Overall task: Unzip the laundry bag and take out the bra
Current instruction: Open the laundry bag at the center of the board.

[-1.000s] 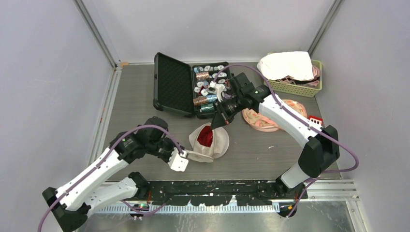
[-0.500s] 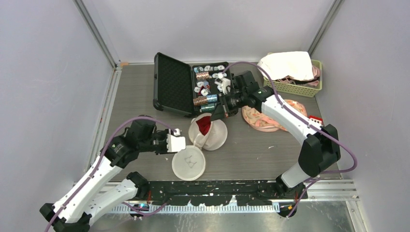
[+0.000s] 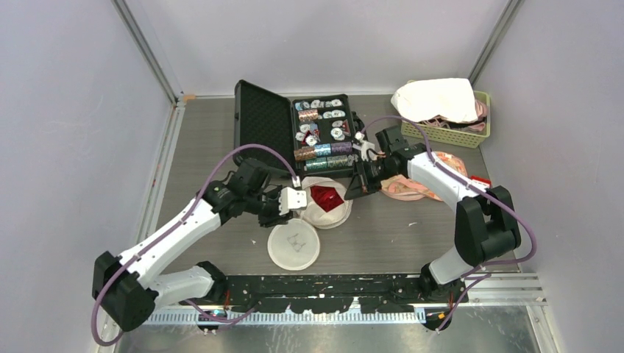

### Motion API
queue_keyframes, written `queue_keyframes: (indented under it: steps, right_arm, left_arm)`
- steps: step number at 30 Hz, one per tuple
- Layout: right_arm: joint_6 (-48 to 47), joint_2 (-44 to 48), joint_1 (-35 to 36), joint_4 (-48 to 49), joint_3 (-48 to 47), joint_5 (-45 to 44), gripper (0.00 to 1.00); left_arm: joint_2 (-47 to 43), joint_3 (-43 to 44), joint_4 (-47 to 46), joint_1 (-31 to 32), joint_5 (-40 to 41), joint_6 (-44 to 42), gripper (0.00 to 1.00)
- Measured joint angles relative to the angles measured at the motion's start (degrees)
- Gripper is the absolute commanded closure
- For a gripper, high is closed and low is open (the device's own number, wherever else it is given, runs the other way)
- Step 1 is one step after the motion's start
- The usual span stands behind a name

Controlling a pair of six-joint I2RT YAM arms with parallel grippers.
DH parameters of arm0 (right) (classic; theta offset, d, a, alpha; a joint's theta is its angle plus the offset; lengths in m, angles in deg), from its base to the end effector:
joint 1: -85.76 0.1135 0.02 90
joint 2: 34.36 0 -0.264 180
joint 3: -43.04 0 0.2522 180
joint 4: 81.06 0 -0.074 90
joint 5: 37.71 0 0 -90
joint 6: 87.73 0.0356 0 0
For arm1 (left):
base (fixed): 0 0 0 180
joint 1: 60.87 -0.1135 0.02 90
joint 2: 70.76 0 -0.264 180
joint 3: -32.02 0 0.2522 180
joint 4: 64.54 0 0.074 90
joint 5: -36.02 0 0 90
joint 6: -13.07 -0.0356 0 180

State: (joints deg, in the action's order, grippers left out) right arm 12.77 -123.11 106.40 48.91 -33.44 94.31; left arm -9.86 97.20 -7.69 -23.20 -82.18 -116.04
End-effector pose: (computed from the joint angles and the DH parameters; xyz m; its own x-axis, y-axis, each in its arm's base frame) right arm 0.2792 0.1306 0.2349 -0.9155 -0.2002 -0.3491 -0.3928 0.6326 0.6675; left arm 0.1537 -0.1399 0.2793 -0.0046 0.7059 -0.7083 0.9908 0.0990 0.0922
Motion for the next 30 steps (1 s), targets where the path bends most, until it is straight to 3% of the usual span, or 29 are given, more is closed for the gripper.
queue_keyframes:
  steps: [9, 11, 14, 18, 25, 30]
  right_arm:
    - [-0.09, 0.02, 0.02, 0.52, 5.64, 3.37, 0.94]
    - [0.42, 0.13, 0.02, 0.85, 6.60, 4.13, 0.85]
    - [0.57, 0.55, 0.02, 0.87, 6.64, 4.22, 0.61]
    - [-2.32, 1.49, 0.02, -1.70, 2.99, 2.99, 0.51]
    - [-8.66, 8.07, 0.74, -3.04, -6.54, 2.21, 0.43]
    - [-15.82, 10.38, 7.34, -3.72, -8.46, 1.42, 0.43]
  left_arm:
    - [8.57, 0.55, -8.66, 2.14, -1.18, -0.42, 0.71]
    - [11.28, 1.68, -10.34, 3.32, -1.22, -0.59, 0.71]
    - [15.02, 3.48, -12.46, 4.59, -1.38, -0.76, 0.72]
    - [18.27, 4.72, -14.14, 5.11, -1.22, -0.90, 0.72]
    - [14.88, 0.74, -16.35, 3.61, -1.88, -2.14, 0.71]
    - [7.39, -3.91, -16.31, -1.84, -3.87, -1.88, 0.72]
